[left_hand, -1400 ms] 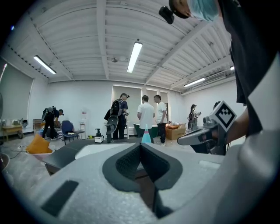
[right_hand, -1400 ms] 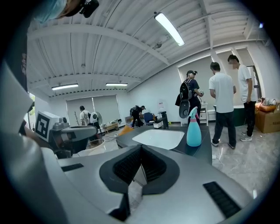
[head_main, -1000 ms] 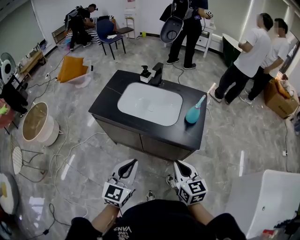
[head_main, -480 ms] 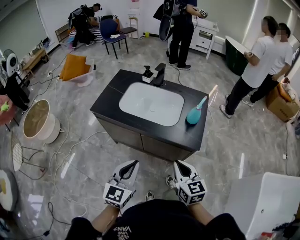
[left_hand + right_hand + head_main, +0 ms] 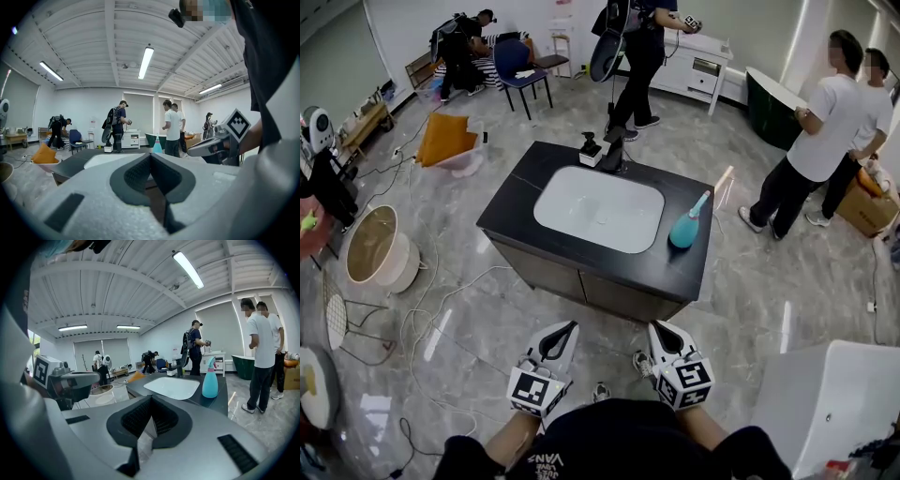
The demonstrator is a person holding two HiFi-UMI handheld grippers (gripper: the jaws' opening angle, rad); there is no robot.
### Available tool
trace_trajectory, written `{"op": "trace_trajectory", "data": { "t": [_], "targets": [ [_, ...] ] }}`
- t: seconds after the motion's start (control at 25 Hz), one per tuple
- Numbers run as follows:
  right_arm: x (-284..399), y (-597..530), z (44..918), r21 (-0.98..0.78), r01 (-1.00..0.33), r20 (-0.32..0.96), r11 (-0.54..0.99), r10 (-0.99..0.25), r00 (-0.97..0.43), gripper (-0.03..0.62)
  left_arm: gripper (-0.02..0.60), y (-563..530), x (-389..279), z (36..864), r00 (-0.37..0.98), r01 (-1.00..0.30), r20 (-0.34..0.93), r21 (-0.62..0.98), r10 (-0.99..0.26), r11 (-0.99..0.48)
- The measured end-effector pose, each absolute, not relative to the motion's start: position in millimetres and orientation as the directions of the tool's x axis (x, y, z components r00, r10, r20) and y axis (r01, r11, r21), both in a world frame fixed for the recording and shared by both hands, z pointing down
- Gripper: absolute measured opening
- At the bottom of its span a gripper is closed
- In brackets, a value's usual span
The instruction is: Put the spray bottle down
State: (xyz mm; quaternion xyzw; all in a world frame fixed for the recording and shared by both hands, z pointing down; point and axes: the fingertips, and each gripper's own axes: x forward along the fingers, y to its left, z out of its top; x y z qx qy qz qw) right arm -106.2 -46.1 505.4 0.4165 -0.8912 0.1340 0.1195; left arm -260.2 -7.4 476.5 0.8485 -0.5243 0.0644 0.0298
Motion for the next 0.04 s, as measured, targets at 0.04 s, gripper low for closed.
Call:
{"op": "trace_trajectory", "data": {
  "t": [0.04],
  "targets": [
    [-105.9, -46.7, 505.8, -0.14, -0.775, 0.325, 0.616, -0.711, -0.624, -0.002, 0.008, -7.8, -259.7, 477.3, 0.443, -0.893, 0.147, -0.01, -0.884, -0.449]
  ]
}}
